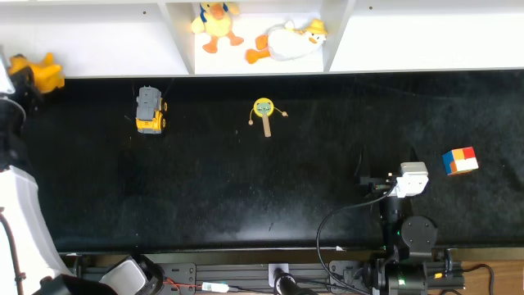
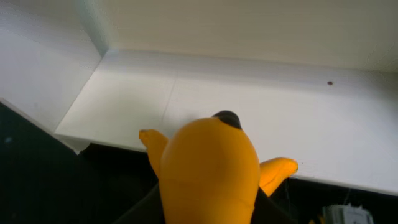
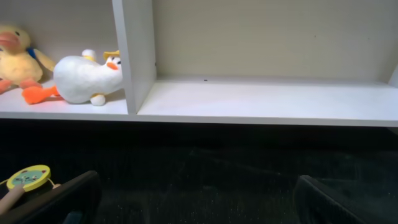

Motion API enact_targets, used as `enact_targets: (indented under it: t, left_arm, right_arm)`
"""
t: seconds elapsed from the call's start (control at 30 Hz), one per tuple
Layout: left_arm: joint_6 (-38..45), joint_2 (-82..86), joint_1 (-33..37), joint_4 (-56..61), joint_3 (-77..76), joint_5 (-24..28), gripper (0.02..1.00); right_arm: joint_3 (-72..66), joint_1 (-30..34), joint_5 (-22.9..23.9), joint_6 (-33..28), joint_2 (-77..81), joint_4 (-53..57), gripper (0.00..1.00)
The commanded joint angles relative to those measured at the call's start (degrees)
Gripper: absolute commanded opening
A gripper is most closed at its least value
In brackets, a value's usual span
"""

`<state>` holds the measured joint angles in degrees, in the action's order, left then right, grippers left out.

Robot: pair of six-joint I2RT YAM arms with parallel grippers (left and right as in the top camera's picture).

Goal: Store Toys

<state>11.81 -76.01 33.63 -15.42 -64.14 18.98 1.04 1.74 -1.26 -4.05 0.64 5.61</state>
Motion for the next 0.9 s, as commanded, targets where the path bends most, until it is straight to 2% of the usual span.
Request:
enact_targets:
  t: [0.03,0.43,0.9]
  left_arm:
    - [-3.0,-3.7,-2.8,0.6,-4.5,-4.7,0.244]
    - [-4.9,-17.6,-4.5,-4.6,-17.7,-4.7,0.257]
    - [-6.4,-24.0,-6.1,-4.2,-19.2,-5.0,0.277]
  right_arm:
    - [-0.3,0.2,-0.2,0.4,-0.4,-0.2,0.996]
    - [-0.3,0.2,-0.2,0.4,-0.4,-0.2,0.996]
    - [-0.3,0.2,-0.2,0.4,-0.4,-0.2,0.993]
